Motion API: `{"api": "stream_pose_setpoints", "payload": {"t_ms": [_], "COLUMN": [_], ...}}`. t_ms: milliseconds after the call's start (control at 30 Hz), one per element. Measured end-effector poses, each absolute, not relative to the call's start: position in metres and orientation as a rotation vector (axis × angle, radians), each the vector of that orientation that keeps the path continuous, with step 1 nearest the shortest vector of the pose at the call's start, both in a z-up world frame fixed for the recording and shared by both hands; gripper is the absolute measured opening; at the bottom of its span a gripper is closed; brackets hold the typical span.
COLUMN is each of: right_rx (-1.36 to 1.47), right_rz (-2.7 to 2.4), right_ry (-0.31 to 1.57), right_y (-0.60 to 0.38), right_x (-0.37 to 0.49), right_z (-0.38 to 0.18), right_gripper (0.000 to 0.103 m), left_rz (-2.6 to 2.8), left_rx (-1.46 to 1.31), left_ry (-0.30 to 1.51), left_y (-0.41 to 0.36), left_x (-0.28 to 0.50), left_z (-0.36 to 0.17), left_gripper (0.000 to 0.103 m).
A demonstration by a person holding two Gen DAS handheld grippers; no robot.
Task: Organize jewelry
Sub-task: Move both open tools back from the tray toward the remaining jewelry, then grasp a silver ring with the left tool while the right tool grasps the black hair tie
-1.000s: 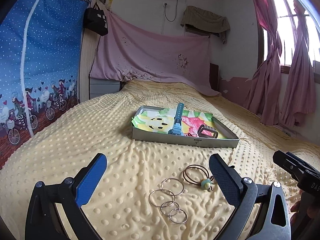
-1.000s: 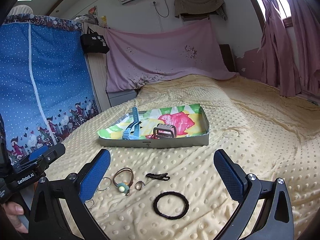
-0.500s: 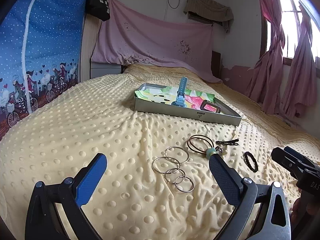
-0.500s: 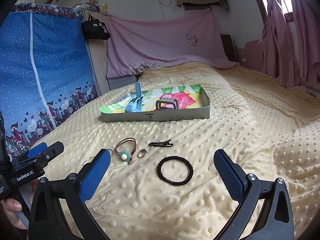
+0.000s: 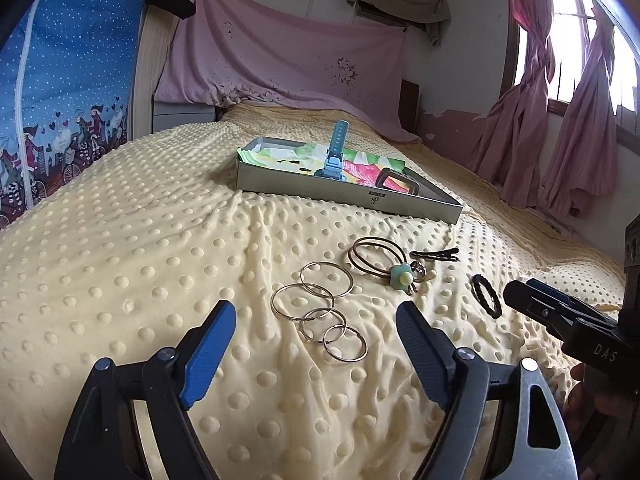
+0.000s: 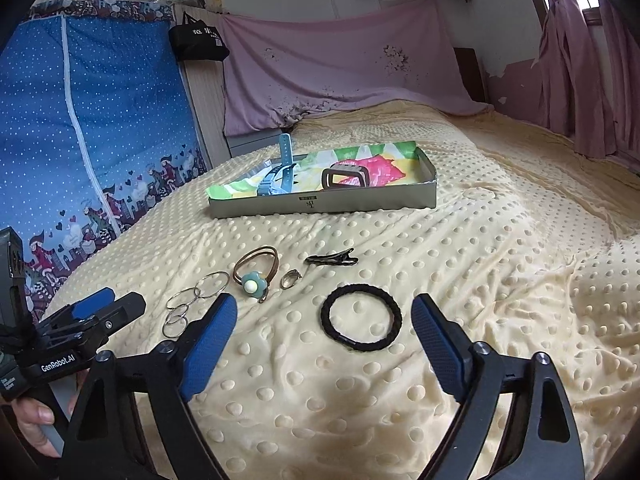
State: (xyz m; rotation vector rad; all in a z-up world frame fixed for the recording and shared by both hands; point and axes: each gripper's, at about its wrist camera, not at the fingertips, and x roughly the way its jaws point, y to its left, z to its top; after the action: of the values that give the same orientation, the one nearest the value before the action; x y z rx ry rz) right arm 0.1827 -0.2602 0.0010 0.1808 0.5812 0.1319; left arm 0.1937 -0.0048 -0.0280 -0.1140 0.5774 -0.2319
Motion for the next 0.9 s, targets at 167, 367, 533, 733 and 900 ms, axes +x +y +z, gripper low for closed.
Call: {"api": "stream_pose_setpoints", "payload": {"t_ms": [167, 367, 533, 733, 900], "right_rx": [0.168, 0.169, 0.180, 0.188, 0.196], "right_rz": [0.161, 0.192, 0.206, 0.226, 0.246], "right_ry": [0.615, 0.671, 0.706, 0.746, 0.768], "right_y": [-0.255, -0.251, -0.250, -0.247, -0.245], "right_x": [0.190, 0.202, 0.211, 0.225, 0.230], "right_z": [-0.005, -0.015, -0.023, -0.031, -0.035], "right_gripper": [0.072, 0.064, 0.059, 0.058, 0.050], "left_rz": [-0.279, -0.295, -0.317, -0.329, -0.333], "left_rx": [-0.111, -0.109, -0.122, -0.132, -0.137], "left_ry": [0.631, 0.689, 0.731, 0.763, 0.767], "left_y": [-0.011, -0.016, -0.019, -0.022, -0.022], "left_x": [0.199, 0.207, 0.212, 0.216, 0.216], "left_z": [-0.035, -0.043, -0.049, -0.053, -0.054], "left_gripper": [0.062, 0.047, 0.041, 0.030, 0.028]}}
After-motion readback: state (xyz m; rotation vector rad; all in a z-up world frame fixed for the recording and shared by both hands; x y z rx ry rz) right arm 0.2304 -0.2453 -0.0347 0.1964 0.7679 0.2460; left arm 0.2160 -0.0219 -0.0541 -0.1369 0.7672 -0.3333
